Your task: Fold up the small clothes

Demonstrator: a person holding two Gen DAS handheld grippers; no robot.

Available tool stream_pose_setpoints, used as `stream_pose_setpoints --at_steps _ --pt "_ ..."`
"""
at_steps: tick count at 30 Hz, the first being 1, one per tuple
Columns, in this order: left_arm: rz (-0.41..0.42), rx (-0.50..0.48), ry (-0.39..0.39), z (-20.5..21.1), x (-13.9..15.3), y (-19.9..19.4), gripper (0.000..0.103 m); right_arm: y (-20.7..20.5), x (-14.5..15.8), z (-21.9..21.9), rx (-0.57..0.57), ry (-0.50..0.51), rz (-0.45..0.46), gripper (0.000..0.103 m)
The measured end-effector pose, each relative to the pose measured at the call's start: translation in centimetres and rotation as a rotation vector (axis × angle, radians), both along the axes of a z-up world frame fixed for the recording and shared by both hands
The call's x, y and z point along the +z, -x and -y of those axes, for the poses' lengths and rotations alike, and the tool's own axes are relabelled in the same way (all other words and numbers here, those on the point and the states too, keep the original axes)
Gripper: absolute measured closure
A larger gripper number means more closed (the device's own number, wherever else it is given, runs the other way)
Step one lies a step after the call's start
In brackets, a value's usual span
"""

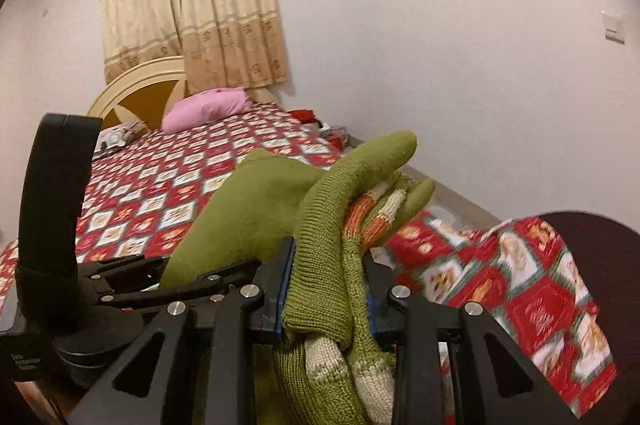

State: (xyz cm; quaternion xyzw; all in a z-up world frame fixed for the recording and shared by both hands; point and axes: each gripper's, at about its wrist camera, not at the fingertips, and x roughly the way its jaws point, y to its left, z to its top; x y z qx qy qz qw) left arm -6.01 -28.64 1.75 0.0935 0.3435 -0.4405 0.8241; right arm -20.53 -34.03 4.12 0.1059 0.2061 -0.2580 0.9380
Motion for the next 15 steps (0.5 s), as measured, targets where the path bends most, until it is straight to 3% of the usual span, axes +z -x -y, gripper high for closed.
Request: stream_pose_setpoints --at_steps 5,8,12,13,15 --pt "0.043 0.029 0.008 3.2 -0.6 -2.1 0.063 -2.2 -0.6 3.2 -0.013 0.078 -0.001 0.074" --pt "0.059 0.060 -0.028 5.5 -2.7 -3.5 0.062 -4.0 -2.1 5.7 -0.033 0.081 -0.029 0.075" --pt "0.023 0.103 -0.112 7.3 -5.7 -5.0 0.061 -6.8 -5.6 9.0 -0.053 0.034 -0.140 0.075" --pt "0.014 0.110 -0.098 7.1 -5.9 -5.2 0.059 -7.3 -6.4 10.1 -0.075 -0.010 -0.179 0.075" --pt "-0.006 0.108 -0.074 6.7 -6.0 -5.4 0.057 -7.1 -6.8 11.8 -0.077 -0.101 -0.155 0.075"
